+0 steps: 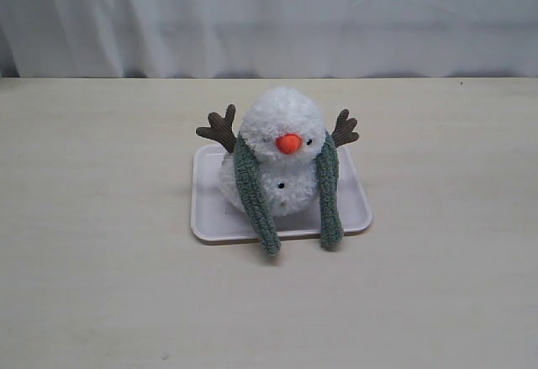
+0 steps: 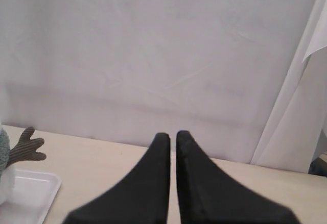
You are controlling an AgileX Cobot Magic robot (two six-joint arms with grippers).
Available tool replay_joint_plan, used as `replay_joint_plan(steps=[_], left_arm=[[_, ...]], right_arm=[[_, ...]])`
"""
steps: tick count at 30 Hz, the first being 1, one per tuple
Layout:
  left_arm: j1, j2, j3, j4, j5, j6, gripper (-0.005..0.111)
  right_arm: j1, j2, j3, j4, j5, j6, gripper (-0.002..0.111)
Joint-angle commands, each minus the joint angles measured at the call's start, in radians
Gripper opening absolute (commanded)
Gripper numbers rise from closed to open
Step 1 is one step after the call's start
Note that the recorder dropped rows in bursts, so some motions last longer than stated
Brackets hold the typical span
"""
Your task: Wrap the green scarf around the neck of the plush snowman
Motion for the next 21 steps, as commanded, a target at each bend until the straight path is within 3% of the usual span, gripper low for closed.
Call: replay_joint_plan(steps=[1, 14, 21], left_arm=[[0.004, -0.002, 0.003, -0.002, -0.013, 0.003, 0.000], [0.004, -0.002, 0.003, -0.002, -0.013, 0.003, 0.000], [0.004, -0.002, 0.003, -0.002, -0.013, 0.003, 0.000]], right_arm=[[-0.007, -0.004, 0.003, 0.000, 0.049, 0.000, 0.004], [-0.007, -0.004, 0.003, 0.000, 0.114, 0.000, 0.004], [-0.007, -0.004, 0.003, 0.000, 0.326, 0.000, 0.004]])
